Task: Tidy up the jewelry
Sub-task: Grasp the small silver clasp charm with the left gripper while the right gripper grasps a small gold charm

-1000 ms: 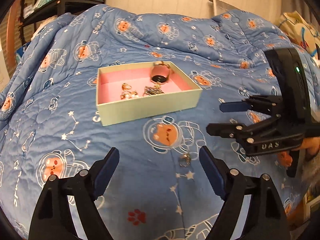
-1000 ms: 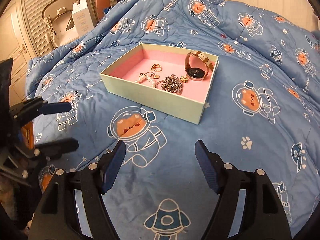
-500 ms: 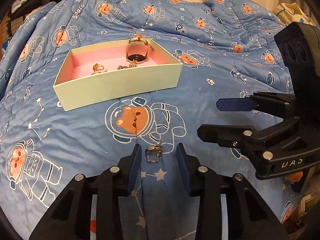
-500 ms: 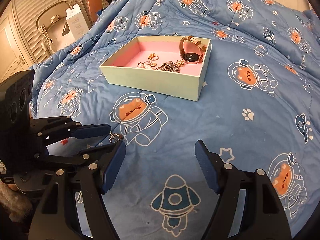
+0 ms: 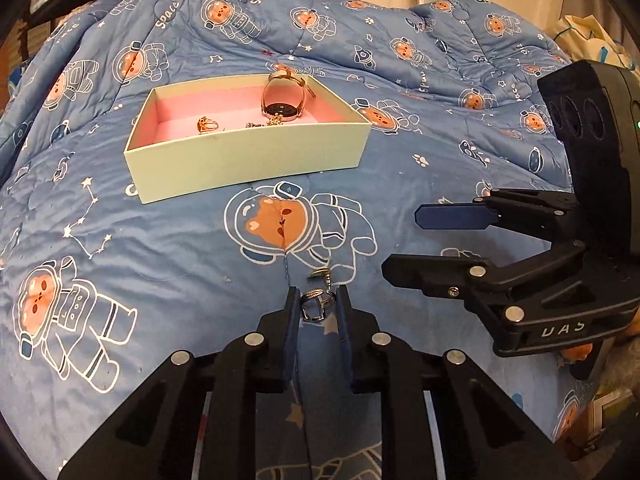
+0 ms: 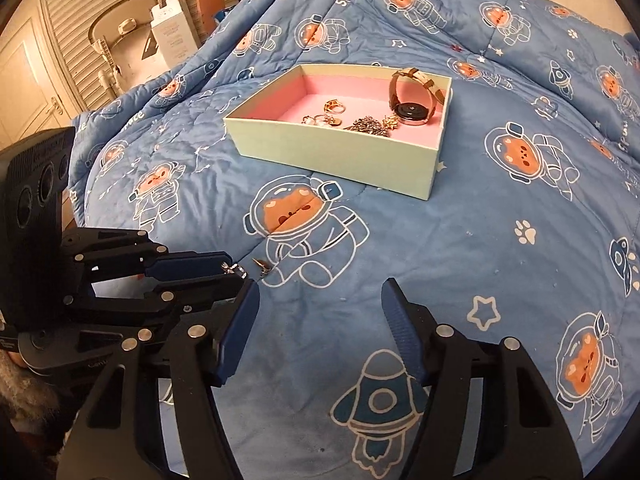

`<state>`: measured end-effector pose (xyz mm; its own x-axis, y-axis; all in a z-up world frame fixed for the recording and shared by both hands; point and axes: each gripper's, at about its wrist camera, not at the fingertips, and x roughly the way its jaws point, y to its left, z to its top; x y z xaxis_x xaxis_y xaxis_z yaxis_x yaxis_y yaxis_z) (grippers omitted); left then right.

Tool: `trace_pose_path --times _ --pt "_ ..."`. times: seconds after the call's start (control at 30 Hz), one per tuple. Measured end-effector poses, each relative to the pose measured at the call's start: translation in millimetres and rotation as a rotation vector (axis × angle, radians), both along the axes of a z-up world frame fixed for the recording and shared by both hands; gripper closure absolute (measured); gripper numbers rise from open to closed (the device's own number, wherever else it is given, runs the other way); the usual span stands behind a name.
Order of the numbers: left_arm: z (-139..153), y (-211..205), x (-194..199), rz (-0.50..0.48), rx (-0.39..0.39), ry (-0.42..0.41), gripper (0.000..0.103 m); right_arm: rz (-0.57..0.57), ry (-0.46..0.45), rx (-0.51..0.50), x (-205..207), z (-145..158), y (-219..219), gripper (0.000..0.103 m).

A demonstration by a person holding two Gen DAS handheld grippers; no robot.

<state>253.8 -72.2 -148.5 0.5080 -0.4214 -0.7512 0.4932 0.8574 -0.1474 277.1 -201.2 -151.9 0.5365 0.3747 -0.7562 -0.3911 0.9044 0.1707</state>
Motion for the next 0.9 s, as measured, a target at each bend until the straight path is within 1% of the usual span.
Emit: trace_pose_path --times 0.03,0.1,0.2,0.33,0.43,0.57,0.63,0.73,0.9 --pt "0.1 3.3 -1.6 0.006 0.002 -0.001 0.085 0.019 -0.005 -0.006 -1.3 -0.5 2.9 0.044" --pt "0.0 11.8 -4.0 0.028 0.009 -0.002 0.085 0.058 -0.004 -0.003 -2.6 -1.8 8.3 0.045" --pt "-0.3 27.0 -5.0 0.069 0.001 0.008 0.085 0.102 0.002 -0.007 -2.9 -5.1 18.5 0.048" --pt "-1.3 40.4 -5.5 0.109 -0.008 0.016 0.085 0.135 0.013 -0.017 0.8 -10.4 32.8 0.056" --pt "-1.6 42.6 -6.5 0.118 -0.011 0.015 0.085 0.141 0.017 -0.021 5.6 -13.3 41.6 0.063" --pt "-3.4 43.0 -6.8 0.126 -0.018 0.018 0.085 0.123 0.024 -0.018 13.2 -16.2 47.0 0.068" --pt "-4.5 42.7 -7.3 0.127 -0.017 0.019 0.085 0.11 0.025 -0.024 16.1 -18.5 48.5 0.075" --pt "-4.3 42.9 -7.2 0.13 -0.021 0.019 0.085 0.104 0.021 -0.038 17.9 -20.7 50.7 0.079" --pt "-4.5 42.3 -7.1 0.132 -0.022 0.019 0.085 0.109 0.0 -0.062 15.3 -21.0 52.8 0.089"
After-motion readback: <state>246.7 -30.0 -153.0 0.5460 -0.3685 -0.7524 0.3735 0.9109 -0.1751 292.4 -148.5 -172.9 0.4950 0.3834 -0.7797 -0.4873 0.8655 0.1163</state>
